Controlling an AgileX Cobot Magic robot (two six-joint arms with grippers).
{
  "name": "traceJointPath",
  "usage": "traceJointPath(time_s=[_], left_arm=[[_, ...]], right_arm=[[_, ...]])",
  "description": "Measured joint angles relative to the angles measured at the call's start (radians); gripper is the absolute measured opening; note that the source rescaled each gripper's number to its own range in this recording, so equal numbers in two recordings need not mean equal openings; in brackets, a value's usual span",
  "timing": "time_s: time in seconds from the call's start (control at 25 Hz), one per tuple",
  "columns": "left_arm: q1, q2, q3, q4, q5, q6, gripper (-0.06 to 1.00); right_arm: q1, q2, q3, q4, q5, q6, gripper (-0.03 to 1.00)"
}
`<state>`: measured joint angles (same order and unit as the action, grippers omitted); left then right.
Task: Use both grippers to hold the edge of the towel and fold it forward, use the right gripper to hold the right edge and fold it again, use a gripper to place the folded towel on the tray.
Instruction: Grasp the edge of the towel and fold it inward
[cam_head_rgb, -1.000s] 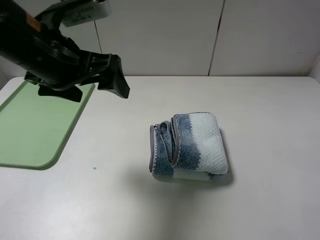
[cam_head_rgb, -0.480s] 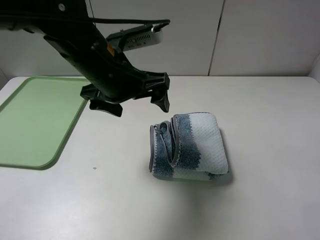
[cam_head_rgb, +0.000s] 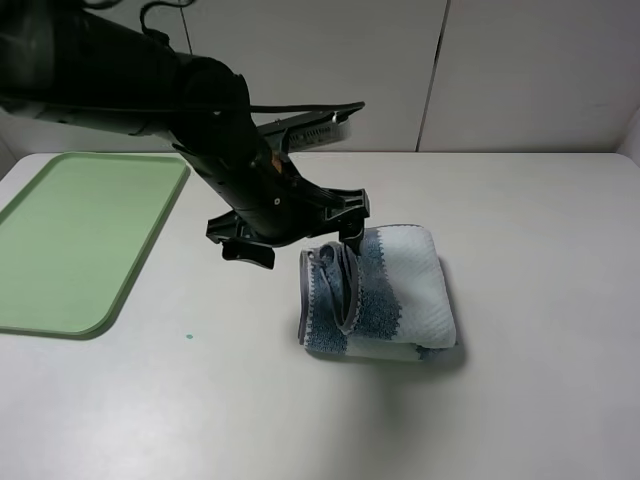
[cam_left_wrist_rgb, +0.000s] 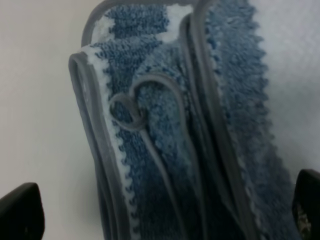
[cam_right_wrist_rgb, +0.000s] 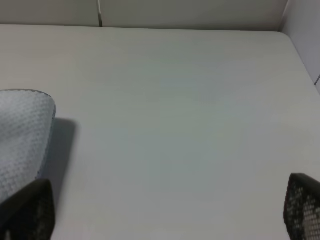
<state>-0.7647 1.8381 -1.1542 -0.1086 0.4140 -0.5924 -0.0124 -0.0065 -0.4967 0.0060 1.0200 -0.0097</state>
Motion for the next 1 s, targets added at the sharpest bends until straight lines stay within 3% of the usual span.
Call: traceJointPath(time_s=[0.44,1.0], left_arm=[[-0.001,0.140,-0.127,-0.002,0.033,-0.005,1.00],[-0.017,0.194,-0.133,0.002,0.101,-0.007,1.00]], right_arm=[[0.000,0.000,0.000,0.000,0.000,0.000,1.00],[0.000,0.000,0.000,0.000,0.000,0.000,1.00]])
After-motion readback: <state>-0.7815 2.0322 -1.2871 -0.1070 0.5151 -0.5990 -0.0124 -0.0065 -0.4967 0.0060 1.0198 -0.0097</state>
